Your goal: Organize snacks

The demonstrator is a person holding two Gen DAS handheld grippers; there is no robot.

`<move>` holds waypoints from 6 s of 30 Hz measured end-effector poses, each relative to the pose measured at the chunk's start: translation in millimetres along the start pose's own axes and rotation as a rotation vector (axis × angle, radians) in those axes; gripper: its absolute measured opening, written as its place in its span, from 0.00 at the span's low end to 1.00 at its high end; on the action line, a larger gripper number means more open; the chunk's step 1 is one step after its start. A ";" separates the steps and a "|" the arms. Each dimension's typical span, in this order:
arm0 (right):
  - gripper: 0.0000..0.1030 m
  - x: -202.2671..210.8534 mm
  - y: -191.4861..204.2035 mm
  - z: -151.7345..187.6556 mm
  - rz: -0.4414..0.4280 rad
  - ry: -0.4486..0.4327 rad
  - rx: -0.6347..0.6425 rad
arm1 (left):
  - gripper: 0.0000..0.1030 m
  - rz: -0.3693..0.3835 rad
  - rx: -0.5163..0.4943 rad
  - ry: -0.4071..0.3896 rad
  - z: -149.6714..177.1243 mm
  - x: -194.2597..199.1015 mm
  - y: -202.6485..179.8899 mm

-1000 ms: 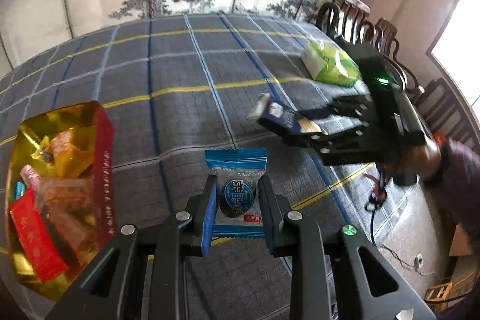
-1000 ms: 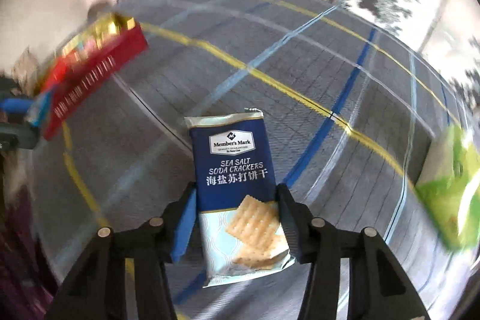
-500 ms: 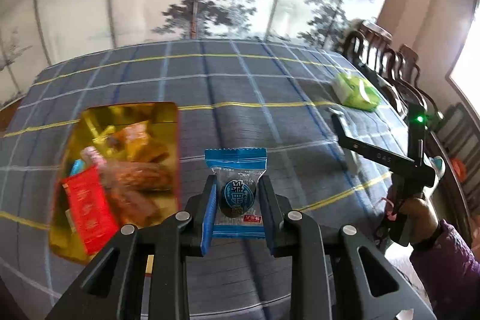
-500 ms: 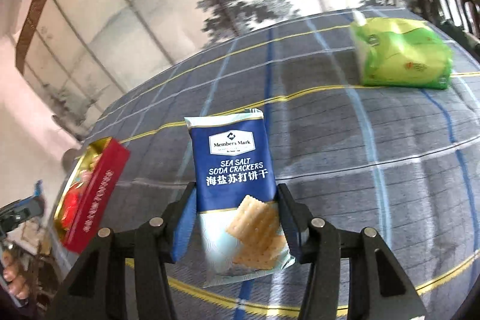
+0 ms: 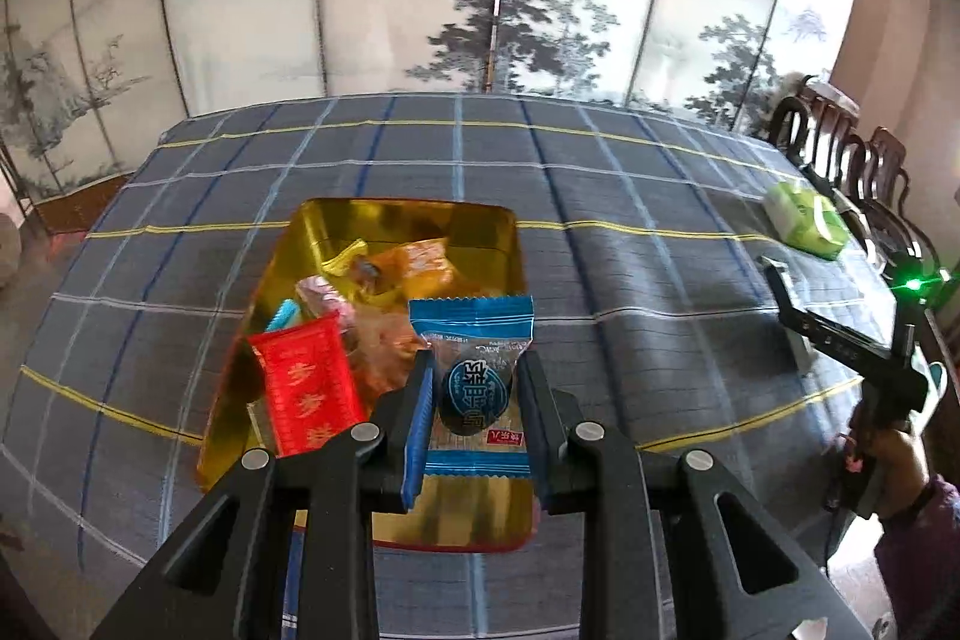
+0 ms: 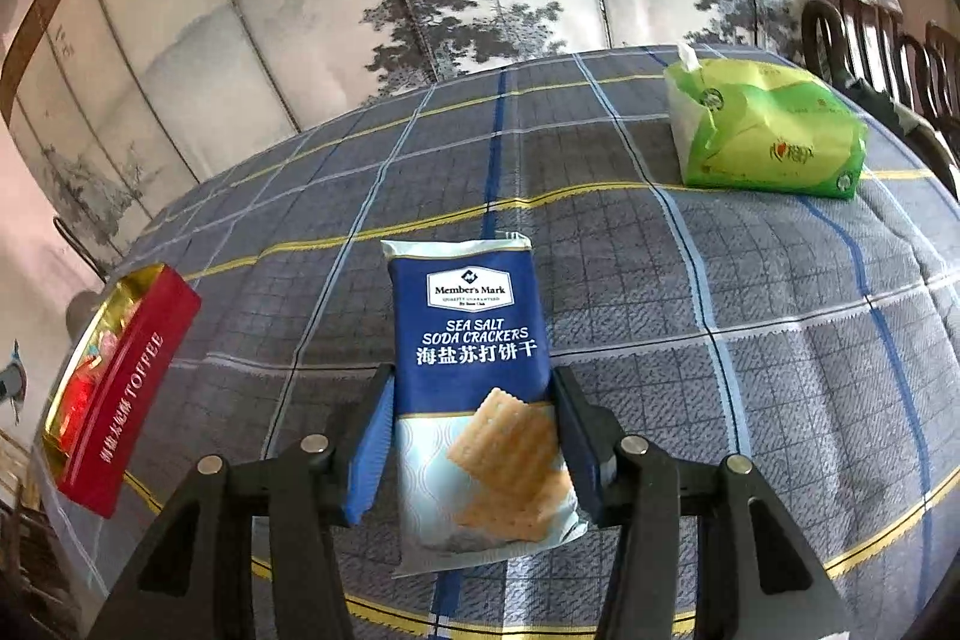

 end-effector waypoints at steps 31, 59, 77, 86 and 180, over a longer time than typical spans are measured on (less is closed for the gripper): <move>0.50 -3.4 4.1 3.7 0.011 0.017 0.038 | 0.25 -0.098 0.016 0.012 7.5 -33.0 32.5; 0.49 -3.2 3.0 8.3 -0.047 0.063 -0.036 | 0.25 -0.183 0.009 -0.035 5.2 -17.8 45.0; 0.49 23.1 89.4 -8.6 -0.195 0.033 0.045 | 0.28 -0.219 -0.021 -0.052 4.6 -10.5 44.0; 0.49 34.7 151.7 -21.5 -0.277 0.019 0.132 | 0.37 -0.241 -0.015 -0.063 5.9 -7.4 53.5; 0.55 183.1 292.1 -14.4 -0.351 -0.331 0.389 | 1.00 -0.287 0.082 -0.421 2.6 167.0 55.1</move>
Point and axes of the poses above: each gripper's, at about its wrist camera, not at the fingertips, and x roughly against the way its jaws point, y to its left, z to its underside, the point moved 7 cm from there along -x, roughly the way its jaws point, and after that the axes turned 7 degrees about x, right-handed, at the moved point
